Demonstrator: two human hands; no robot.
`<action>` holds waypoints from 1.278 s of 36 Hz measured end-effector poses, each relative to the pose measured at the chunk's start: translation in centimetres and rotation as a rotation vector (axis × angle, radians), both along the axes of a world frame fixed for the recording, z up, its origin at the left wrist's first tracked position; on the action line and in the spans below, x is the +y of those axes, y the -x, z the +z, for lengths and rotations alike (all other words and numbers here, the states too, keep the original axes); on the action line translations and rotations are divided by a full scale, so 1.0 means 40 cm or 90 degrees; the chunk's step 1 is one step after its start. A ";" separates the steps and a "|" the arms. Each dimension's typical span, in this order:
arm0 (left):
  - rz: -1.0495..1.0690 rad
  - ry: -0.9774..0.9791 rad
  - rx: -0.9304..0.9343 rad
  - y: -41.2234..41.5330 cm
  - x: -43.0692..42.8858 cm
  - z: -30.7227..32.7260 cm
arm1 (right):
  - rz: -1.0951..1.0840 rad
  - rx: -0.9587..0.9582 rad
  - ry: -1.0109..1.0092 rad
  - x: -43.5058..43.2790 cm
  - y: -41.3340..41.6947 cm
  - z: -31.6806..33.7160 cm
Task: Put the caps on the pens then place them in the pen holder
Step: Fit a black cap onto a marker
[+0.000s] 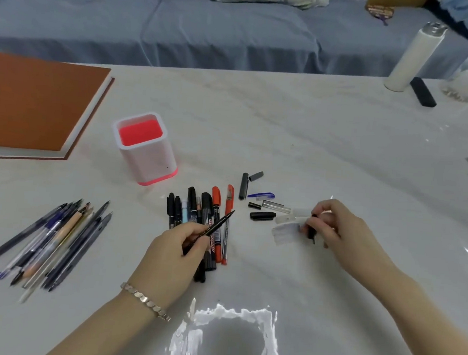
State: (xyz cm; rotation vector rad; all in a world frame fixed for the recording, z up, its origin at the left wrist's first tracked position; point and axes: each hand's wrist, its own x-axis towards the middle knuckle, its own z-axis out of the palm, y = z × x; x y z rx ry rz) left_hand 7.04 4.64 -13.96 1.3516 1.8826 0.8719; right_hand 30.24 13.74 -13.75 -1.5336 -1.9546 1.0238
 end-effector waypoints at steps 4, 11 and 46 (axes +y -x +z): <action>0.012 -0.016 -0.047 0.006 -0.013 0.015 | -0.048 0.248 0.110 -0.038 0.080 0.021; 0.030 -0.023 -0.113 0.021 -0.052 0.018 | -0.162 0.461 0.210 -0.085 0.187 0.019; 0.042 -0.069 -0.112 0.034 -0.116 0.031 | -0.126 0.626 0.298 -0.184 0.306 0.028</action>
